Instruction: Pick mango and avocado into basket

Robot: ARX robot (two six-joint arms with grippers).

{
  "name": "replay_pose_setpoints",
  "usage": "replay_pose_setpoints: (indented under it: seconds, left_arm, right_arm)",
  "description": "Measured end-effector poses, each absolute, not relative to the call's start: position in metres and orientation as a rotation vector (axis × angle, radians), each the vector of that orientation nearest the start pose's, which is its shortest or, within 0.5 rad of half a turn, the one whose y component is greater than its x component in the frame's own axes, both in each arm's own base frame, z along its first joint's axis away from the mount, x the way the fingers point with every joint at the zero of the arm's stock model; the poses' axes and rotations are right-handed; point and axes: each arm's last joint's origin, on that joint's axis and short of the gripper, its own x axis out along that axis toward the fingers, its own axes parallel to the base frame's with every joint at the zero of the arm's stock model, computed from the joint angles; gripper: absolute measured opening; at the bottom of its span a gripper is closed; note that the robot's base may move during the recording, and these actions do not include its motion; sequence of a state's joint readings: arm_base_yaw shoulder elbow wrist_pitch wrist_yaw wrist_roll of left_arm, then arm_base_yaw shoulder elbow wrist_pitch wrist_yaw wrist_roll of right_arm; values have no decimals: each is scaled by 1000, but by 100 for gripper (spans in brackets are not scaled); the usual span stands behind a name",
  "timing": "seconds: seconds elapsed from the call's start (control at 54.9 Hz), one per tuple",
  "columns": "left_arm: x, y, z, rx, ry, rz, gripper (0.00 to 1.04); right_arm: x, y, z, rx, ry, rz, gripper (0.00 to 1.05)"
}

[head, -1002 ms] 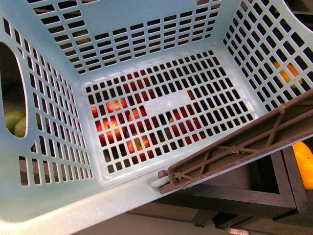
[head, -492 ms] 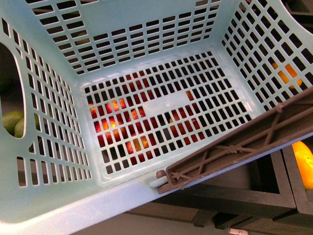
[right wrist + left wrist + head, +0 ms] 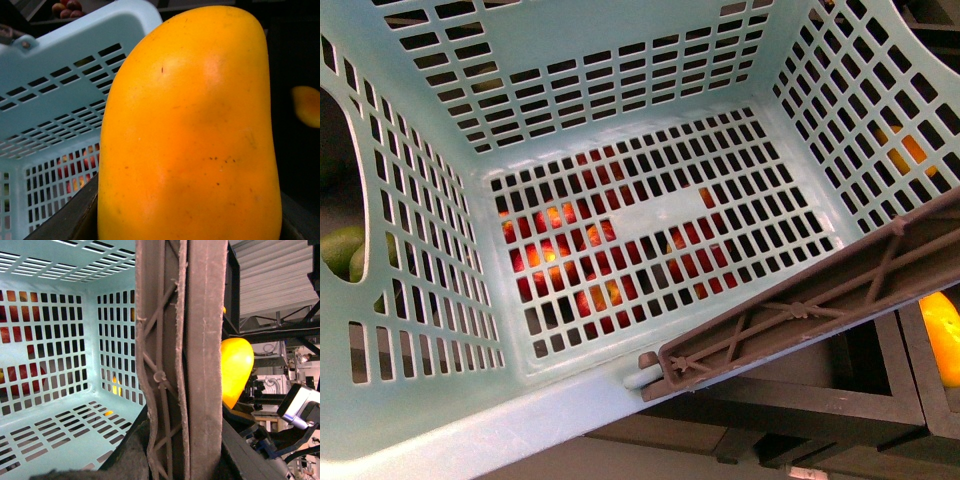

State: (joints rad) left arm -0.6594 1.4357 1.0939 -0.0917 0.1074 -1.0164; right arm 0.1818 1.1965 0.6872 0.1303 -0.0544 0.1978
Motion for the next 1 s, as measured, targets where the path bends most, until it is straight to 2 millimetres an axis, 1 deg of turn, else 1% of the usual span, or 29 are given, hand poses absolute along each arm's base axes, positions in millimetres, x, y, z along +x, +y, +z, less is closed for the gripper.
replay_pose_setpoints:
  seconds: [0.164, 0.364, 0.473, 0.601, 0.637, 0.71, 0.765, 0.838, 0.929, 1.002]
  left_arm:
    - [253, -200, 299, -830, 763, -464, 19]
    - [253, -200, 299, -830, 763, -464, 19]
    - [253, -200, 299, -830, 764, -465, 19]
    - [253, -200, 299, -828, 763, -465, 19]
    - [254, -201, 297, -825, 766, -460, 19]
    - [254, -201, 297, -826, 770, -460, 19]
    - [255, -201, 297, -822, 766, -457, 19]
    - [255, -201, 297, -821, 764, -456, 19]
    - [255, -201, 297, -823, 767, -459, 19]
    - [254, -202, 297, -823, 774, -470, 19]
  right_arm:
    - [248, 62, 242, 156, 414, 237, 61]
    - [247, 73, 236, 143, 431, 269, 62]
    - [248, 77, 231, 136, 452, 278, 82]
    - [248, 79, 230, 138, 455, 274, 98]
    - [247, 78, 231, 147, 454, 267, 96]
    - [246, 74, 233, 175, 447, 236, 96]
    - [244, 64, 239, 204, 429, 167, 96]
    - [239, 46, 251, 236, 371, 63, 96]
    - [237, 43, 255, 244, 343, 44, 96]
    - [232, 38, 244, 142, 146, 7, 81]
